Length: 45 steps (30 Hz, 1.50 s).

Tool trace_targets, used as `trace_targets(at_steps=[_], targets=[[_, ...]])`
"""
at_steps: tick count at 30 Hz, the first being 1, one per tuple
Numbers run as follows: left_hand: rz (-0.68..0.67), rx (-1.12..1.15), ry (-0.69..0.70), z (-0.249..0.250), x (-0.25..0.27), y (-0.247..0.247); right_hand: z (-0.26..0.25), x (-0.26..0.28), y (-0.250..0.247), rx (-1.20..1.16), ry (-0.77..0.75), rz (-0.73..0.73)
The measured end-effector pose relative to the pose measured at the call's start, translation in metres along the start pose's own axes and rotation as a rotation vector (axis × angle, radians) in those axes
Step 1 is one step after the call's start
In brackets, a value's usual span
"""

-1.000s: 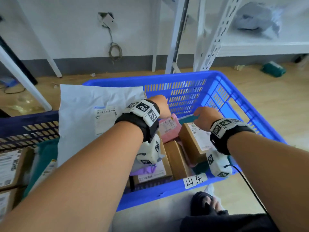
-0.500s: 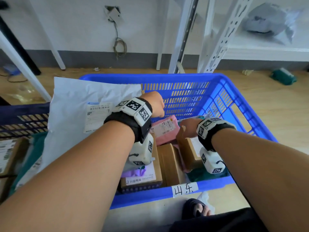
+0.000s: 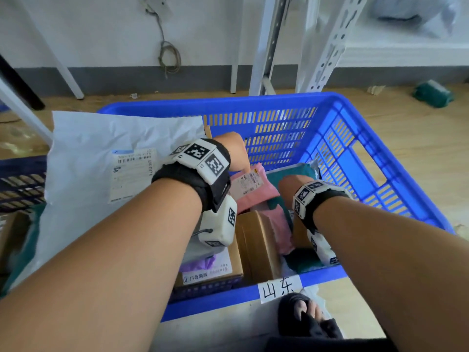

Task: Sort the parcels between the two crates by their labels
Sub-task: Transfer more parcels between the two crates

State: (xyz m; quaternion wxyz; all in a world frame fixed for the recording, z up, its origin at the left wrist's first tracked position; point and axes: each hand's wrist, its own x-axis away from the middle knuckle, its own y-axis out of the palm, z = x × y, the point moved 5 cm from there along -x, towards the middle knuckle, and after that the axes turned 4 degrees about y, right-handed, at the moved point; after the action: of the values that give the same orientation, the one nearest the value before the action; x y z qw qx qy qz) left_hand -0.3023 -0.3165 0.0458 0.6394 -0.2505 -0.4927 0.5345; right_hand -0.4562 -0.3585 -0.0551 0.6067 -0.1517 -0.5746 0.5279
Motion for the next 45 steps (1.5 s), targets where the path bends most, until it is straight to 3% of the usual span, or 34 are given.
trace_targets(at_steps=[3,7,10,13,16,18,19,20,21,22,23,24,25,27,30,36,39,42,45], targets=[[0.034,0.003,-0.009,-0.008,-0.002,-0.001,-0.022,-0.003,0.008,-0.065,-0.109,-0.101],[0.094,0.03,-0.036,-0.022,-0.008,0.006,-0.029,-0.007,0.025,-0.12,-0.069,-0.248],[0.09,0.042,-0.042,-0.029,-0.014,0.011,-0.031,-0.016,0.03,-0.099,-0.078,-0.197],[0.078,0.05,-0.039,-0.036,-0.018,0.014,-0.036,-0.017,0.045,0.004,-0.171,-0.294],[0.072,0.054,-0.032,-0.038,-0.02,0.017,-0.035,-0.03,0.051,0.035,-0.276,-0.23],[0.073,0.056,-0.034,-0.038,-0.02,0.018,-0.038,-0.027,0.048,-0.202,-0.629,-0.218],[0.072,0.056,-0.036,-0.038,-0.02,0.018,-0.041,-0.014,0.042,-0.38,-0.78,-0.368],[0.07,0.056,-0.039,-0.038,-0.021,0.018,-0.043,0.0,0.033,-0.473,-0.963,-0.408],[0.065,0.055,-0.045,-0.038,-0.021,0.018,-0.042,0.01,0.024,-0.493,-0.799,-0.507],[0.058,0.051,-0.05,-0.038,-0.02,0.018,-0.027,-0.008,0.029,-0.45,-0.463,-0.318],[0.05,0.046,-0.054,-0.038,-0.019,0.018,-0.012,-0.009,0.032,-0.354,-0.239,-0.26],[0.048,0.041,-0.055,-0.037,-0.018,0.017,-0.006,-0.013,0.041,-0.245,-0.095,-0.284],[0.051,0.041,-0.054,-0.036,-0.016,0.016,-0.003,-0.02,0.048,-0.212,-0.043,-0.316],[0.064,0.054,-0.059,-0.033,-0.012,0.011,0.01,-0.015,0.037,-0.242,0.073,-0.224],[0.086,0.062,-0.053,-0.027,-0.005,0.003,0.024,-0.004,0.009,-0.497,0.196,0.012],[0.115,0.097,-0.028,-0.015,0.013,-0.018,0.064,0.019,-0.033,-0.711,0.34,0.179],[0.117,0.2,-0.027,-0.014,0.024,-0.028,0.085,0.039,-0.054,-0.971,0.388,0.269],[0.151,0.479,-0.092,-0.018,0.034,-0.03,0.092,0.056,-0.069,-1.346,0.412,0.284],[0.178,0.717,-0.182,-0.025,0.041,-0.02,0.079,0.058,-0.078,-1.649,0.27,0.173]])
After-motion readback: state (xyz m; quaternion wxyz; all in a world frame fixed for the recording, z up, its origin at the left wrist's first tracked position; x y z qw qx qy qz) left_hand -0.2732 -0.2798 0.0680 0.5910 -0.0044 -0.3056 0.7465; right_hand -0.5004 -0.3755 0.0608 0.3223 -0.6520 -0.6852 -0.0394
